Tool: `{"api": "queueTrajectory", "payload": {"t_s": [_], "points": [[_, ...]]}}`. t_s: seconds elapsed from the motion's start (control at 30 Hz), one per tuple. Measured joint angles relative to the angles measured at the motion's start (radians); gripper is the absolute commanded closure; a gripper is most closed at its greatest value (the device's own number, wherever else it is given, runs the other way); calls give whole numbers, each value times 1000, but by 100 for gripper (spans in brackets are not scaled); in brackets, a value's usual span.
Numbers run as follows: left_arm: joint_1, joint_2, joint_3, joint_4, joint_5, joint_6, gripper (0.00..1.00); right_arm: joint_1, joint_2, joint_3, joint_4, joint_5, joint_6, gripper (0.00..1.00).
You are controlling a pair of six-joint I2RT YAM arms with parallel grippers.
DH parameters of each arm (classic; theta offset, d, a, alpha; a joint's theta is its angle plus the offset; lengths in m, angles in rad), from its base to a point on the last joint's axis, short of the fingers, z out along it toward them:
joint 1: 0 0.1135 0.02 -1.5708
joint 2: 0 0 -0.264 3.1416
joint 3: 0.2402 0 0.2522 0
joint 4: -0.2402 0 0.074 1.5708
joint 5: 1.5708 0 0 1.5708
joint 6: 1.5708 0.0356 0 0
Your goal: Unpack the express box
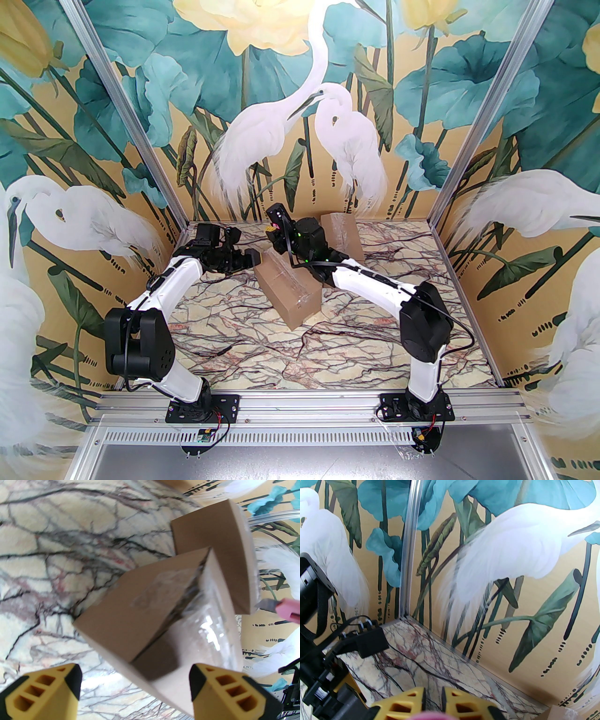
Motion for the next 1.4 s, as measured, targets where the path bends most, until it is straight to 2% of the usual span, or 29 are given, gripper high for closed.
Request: {"api": "queueTrajectory", "payload": {"t_s": [0.2, 0.53, 1.4], "points": [[6, 5, -34, 44, 12, -11, 20, 0, 47, 5, 70, -55, 38, 100], [21, 20, -62, 86, 63, -14, 20, 0, 86, 12, 78, -85, 80, 100], [34, 33, -98, 150, 132, -18, 24, 17, 142, 42, 120, -56, 25, 100]]}}
